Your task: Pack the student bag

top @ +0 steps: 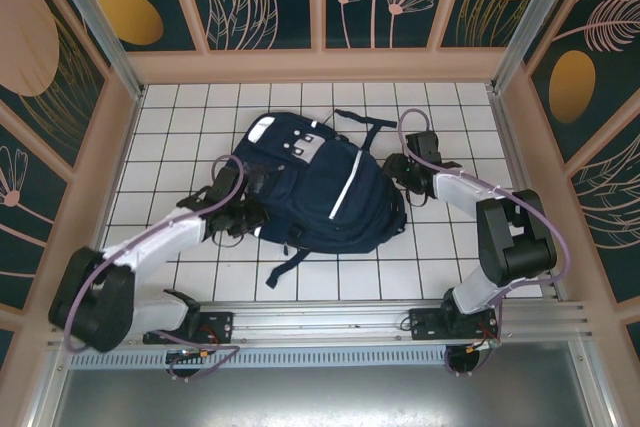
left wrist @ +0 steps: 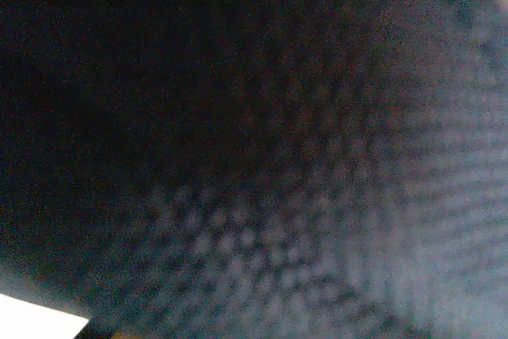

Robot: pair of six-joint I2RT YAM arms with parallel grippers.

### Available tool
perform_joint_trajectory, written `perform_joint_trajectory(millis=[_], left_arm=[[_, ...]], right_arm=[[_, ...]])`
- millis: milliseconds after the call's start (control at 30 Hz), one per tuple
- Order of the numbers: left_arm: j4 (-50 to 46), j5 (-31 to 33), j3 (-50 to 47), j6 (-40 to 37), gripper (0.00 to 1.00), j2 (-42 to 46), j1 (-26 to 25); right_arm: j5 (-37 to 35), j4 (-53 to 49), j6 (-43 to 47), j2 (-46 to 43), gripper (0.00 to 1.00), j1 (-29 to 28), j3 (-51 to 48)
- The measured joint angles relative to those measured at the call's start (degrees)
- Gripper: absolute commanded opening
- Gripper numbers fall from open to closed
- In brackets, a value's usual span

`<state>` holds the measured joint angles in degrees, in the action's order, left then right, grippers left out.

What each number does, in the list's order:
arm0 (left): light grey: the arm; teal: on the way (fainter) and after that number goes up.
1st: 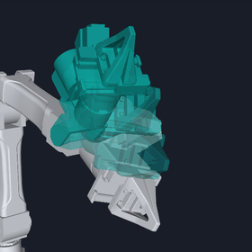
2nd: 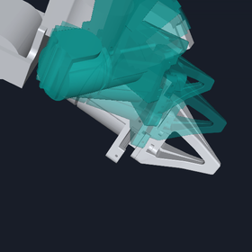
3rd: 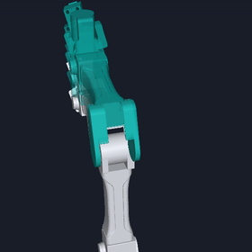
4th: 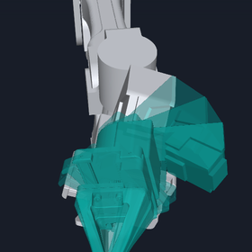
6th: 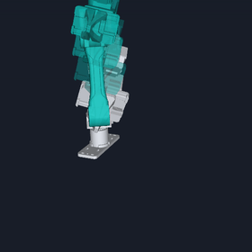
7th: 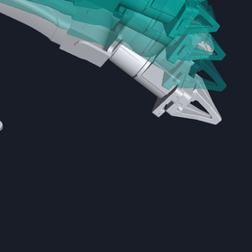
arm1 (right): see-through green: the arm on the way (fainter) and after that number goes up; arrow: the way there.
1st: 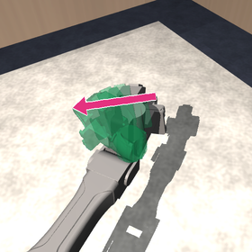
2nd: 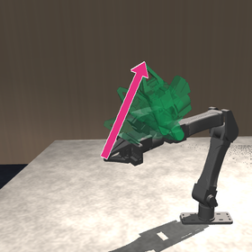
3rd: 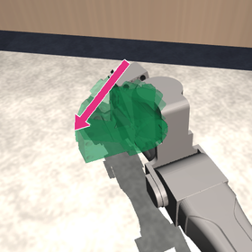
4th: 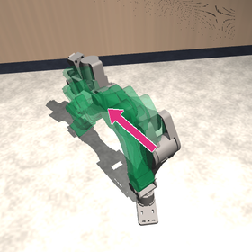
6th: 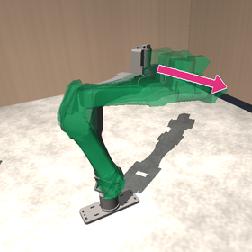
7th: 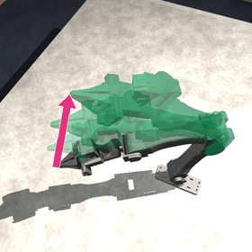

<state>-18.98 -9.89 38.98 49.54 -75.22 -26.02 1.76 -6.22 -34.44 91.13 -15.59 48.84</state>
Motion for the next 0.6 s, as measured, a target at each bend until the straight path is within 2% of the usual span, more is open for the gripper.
perform_joint_trajectory(millis=[300,367,467,600], left_arm=[[4.9,2.3,15.0,-4.6,0.20,-16.5,6.4],[4.6,2.8,20.2,-5.9,0.21,-20.2,7.1],[4.2,3.3,27.4,-7.9,0.25,-25.2,8.6],[3.8,4.3,32.2,-10.5,0.34,-26.3,11.1]], right_arm=[[1.8,0.9,-0.9,-4.2,0.61,-1.8,-9.2],[2.3,1.0,-1.7,-6.1,0.61,-4.5,-11.1],[3.5,1.2,-3.8,-8.3,0.60,-11.5,-13.1],[8.4,3.0,-6.4,-10.7,0.60,-19.5,-14.3]])
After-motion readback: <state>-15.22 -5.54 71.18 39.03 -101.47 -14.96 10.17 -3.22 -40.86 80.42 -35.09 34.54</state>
